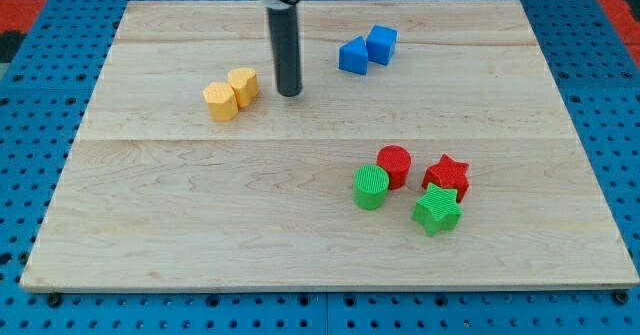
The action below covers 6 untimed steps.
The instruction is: Slide the green star to the group of blocks
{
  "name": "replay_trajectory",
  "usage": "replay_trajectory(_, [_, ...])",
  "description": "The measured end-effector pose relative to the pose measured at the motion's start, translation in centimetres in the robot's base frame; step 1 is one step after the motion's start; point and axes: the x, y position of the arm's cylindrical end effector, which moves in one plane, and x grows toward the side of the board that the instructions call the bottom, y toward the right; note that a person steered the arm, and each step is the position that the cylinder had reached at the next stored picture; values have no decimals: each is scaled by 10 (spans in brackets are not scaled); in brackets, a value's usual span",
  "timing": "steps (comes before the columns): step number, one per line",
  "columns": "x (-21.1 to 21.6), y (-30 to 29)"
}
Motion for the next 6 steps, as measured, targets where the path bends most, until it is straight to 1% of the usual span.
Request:
replay_trajectory(2, [46, 163])
replay_trajectory(3, [114, 247])
replay_trajectory(4, [182, 252])
replay_trajectory(5, [196, 196])
replay_trajectory(6, [189, 141])
